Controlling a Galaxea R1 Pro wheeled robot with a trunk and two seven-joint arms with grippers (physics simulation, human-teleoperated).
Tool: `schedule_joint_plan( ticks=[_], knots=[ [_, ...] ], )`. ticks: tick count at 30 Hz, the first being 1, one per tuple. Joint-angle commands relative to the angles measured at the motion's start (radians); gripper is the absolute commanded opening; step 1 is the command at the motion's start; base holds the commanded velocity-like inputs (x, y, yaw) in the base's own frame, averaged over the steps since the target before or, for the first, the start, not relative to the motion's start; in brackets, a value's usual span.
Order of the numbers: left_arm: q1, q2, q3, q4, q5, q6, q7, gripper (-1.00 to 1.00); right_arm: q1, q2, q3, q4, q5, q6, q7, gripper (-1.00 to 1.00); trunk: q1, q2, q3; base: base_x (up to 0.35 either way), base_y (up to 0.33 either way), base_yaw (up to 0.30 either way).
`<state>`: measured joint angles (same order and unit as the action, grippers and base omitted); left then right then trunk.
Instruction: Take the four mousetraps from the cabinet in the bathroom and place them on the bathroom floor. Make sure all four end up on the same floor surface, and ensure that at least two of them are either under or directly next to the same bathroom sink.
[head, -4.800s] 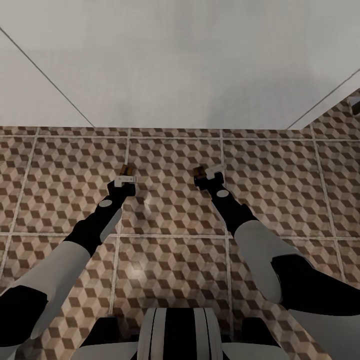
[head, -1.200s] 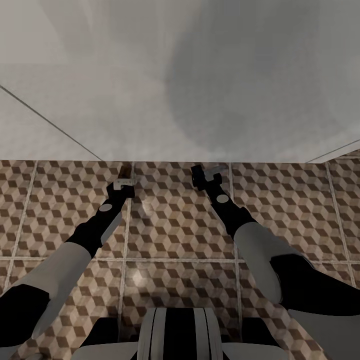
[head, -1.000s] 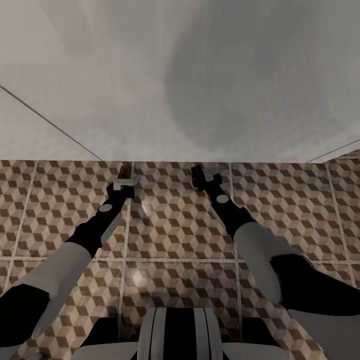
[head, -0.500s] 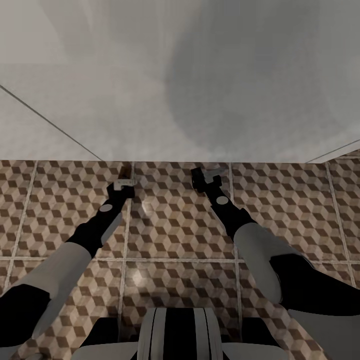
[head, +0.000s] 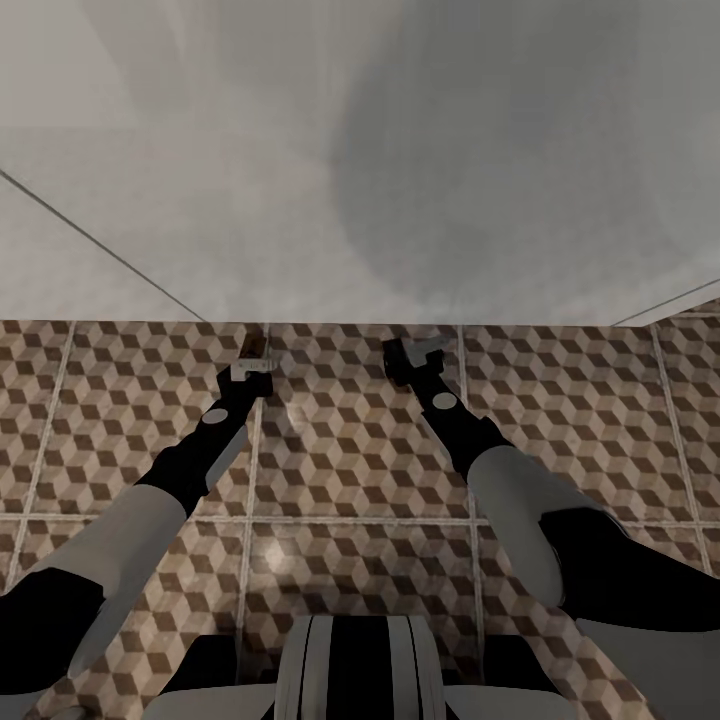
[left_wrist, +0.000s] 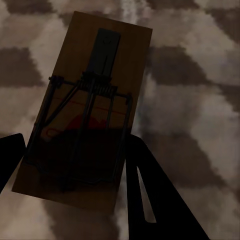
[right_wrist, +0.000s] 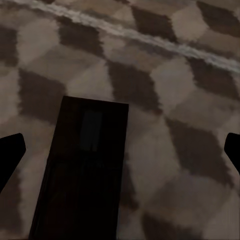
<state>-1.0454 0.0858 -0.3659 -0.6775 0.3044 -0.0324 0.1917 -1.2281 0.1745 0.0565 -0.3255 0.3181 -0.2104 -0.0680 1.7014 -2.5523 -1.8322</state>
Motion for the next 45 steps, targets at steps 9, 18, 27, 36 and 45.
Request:
schedule_joint_plan(
  ticks=[9,18,27,36,45],
  knots=[
    [-0.001,0.002,-0.008,0.005,0.01,-0.003,0.009,-1.0,-0.001,0.0,0.003,0.002,0.007,-0.001,-0.007,1.0,0.0,0.0,0.0,0.0,0.0,0.0],
    [-0.001,0.002,-0.008,0.006,0.01,-0.003,0.009,-1.0,-0.001,0.0,0.003,0.002,0.007,-0.001,-0.007,1.0,0.0,0.0,0.0,0.0,0.0,0.0],
    [-0.001,0.002,-0.008,0.008,0.009,-0.003,0.009,1.0,-0.001,0.0,0.003,0.001,0.007,-0.001,-0.007,1.0,0.0,0.0,0.0,0.0,0.0,0.0],
    [-0.001,0.002,-0.008,0.008,0.009,-0.001,0.009,1.0,-0.001,0.0,0.003,0.001,0.007,-0.001,-0.006,1.0,0.0,0.0,0.0,0.0,0.0,0.0],
    [-0.001,0.002,-0.008,0.007,0.009,-0.001,0.009,1.0,-0.001,0.0,0.003,0.001,0.007,-0.001,-0.006,1.0,0.0,0.0,0.0,0.0,0.0,0.0]
  ],
)
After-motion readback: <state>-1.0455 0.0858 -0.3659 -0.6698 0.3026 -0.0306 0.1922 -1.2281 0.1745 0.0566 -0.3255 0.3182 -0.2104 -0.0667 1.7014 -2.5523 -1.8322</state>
